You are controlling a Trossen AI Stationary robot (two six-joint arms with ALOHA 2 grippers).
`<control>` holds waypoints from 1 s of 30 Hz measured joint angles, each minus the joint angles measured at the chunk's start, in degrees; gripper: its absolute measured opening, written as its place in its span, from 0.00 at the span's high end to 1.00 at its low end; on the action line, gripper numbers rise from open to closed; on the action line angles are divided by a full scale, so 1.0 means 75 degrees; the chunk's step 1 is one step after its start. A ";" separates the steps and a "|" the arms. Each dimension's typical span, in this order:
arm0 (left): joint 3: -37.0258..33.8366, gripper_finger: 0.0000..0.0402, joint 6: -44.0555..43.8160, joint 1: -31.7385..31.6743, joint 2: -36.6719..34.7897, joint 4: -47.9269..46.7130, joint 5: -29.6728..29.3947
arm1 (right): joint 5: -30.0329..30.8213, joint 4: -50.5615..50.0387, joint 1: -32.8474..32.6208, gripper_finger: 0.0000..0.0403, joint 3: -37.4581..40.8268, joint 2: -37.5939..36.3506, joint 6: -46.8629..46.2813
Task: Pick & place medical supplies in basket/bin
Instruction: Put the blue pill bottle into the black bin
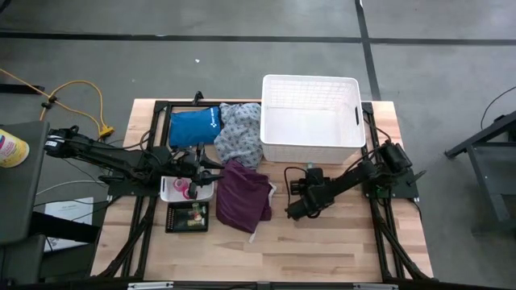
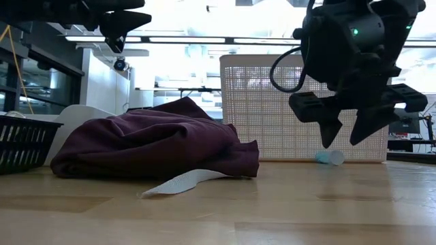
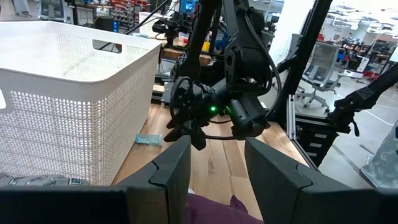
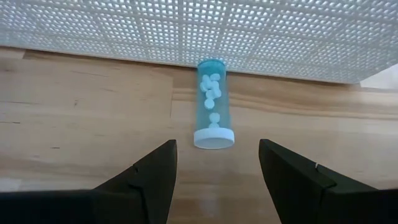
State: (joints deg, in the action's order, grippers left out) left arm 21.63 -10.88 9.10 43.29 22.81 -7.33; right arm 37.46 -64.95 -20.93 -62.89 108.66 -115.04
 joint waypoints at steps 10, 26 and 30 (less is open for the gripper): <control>0.0000 0.64 -0.0002 0.0001 0.0000 0.0000 -0.0001 | 0.0320 0.0712 0.0012 0.47 0.0626 -0.0003 -0.0023; 0.0000 0.64 -0.0002 0.0003 0.0000 -0.0001 0.0002 | 0.0594 0.1685 0.0510 0.47 0.1026 0.0040 0.0420; 0.0000 0.64 -0.0002 0.0003 0.0000 0.0000 0.0002 | 0.0530 0.1760 0.0593 0.47 0.1026 0.0055 0.0538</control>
State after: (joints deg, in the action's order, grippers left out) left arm 21.63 -10.90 9.13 43.29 22.81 -7.31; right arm 41.43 -51.75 -16.48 -55.20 109.08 -111.01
